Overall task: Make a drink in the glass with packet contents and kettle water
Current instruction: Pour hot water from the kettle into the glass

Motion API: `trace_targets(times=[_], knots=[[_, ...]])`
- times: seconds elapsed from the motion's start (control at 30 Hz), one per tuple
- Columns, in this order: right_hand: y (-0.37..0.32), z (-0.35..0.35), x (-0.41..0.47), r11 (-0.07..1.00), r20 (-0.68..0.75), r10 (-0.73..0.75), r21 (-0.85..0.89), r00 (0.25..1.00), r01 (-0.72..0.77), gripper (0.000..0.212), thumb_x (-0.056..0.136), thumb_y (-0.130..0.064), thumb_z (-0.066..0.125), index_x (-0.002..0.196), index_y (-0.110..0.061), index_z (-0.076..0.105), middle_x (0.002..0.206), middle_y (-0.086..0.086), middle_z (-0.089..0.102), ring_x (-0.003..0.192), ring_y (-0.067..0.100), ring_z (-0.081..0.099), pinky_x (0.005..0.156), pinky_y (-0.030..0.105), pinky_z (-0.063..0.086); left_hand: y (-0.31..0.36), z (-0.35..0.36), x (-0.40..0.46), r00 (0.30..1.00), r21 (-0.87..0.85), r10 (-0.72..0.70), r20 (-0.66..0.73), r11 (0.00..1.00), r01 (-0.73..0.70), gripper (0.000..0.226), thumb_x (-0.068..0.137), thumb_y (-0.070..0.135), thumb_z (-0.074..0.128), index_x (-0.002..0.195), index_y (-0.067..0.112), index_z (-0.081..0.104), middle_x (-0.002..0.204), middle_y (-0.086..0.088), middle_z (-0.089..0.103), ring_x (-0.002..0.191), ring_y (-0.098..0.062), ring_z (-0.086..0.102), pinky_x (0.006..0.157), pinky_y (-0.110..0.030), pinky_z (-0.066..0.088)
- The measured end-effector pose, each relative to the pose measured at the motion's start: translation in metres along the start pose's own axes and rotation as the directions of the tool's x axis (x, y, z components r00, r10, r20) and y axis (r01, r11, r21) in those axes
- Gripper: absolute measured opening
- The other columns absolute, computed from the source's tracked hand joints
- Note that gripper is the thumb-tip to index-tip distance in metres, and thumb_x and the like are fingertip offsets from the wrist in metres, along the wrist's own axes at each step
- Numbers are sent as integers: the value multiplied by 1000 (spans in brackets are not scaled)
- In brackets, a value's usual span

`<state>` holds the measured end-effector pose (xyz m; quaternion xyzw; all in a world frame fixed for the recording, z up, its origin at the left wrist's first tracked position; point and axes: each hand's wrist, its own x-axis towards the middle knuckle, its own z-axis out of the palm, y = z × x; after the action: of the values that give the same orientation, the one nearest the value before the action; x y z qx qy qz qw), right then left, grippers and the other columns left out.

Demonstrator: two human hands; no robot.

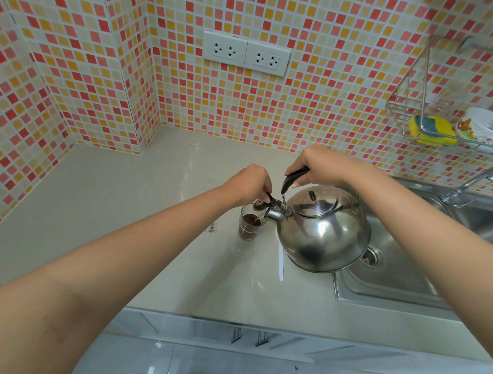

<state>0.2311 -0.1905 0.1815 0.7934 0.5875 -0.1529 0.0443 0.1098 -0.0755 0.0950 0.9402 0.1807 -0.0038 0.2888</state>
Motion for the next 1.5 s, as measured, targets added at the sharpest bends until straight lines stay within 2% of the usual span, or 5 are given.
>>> trace_targets(times=[0.27,0.53,0.8,0.97,1.5], knots=[[1,2,-2,1000,-6,-10,14,1000,10,30,83,-16,70,113,-18,70,102,4,74,94,27,66,87,48,52,0,1,-1,1000,-9,-8,0,1000,8,25,81,12,73,105,5,74,101,-13,73,91,-29,67,86,-39,55],[9,1,-15,996,-61,-29,82,998,34,29,83,-17,70,112,-19,70,102,1,75,90,20,67,84,38,54,-1,-5,-4,999,-75,-25,-21,997,24,22,80,11,74,101,4,75,97,-13,73,89,-26,66,70,-26,44],[27,4,-30,991,-135,19,134,991,-1,14,87,-18,65,100,-18,70,84,-2,69,74,17,60,60,26,43,1,-10,-5,998,-123,-55,-35,991,50,22,82,9,72,103,3,74,100,-16,72,82,-21,59,73,-28,45],[35,1,-41,989,-166,67,143,984,-43,14,88,-21,63,99,-15,70,84,4,67,76,23,60,68,40,48,12,-15,-2,998,-165,-39,-46,986,31,23,82,7,72,104,3,74,103,-14,72,86,-19,60,76,-26,45],[72,-27,-26,968,-307,183,220,934,-117,17,85,-12,66,101,-11,71,84,5,68,76,22,61,67,33,48,33,-52,43,986,-220,-45,-160,975,8,38,80,7,73,118,5,68,117,-14,69,108,-25,64,102,-31,47]])
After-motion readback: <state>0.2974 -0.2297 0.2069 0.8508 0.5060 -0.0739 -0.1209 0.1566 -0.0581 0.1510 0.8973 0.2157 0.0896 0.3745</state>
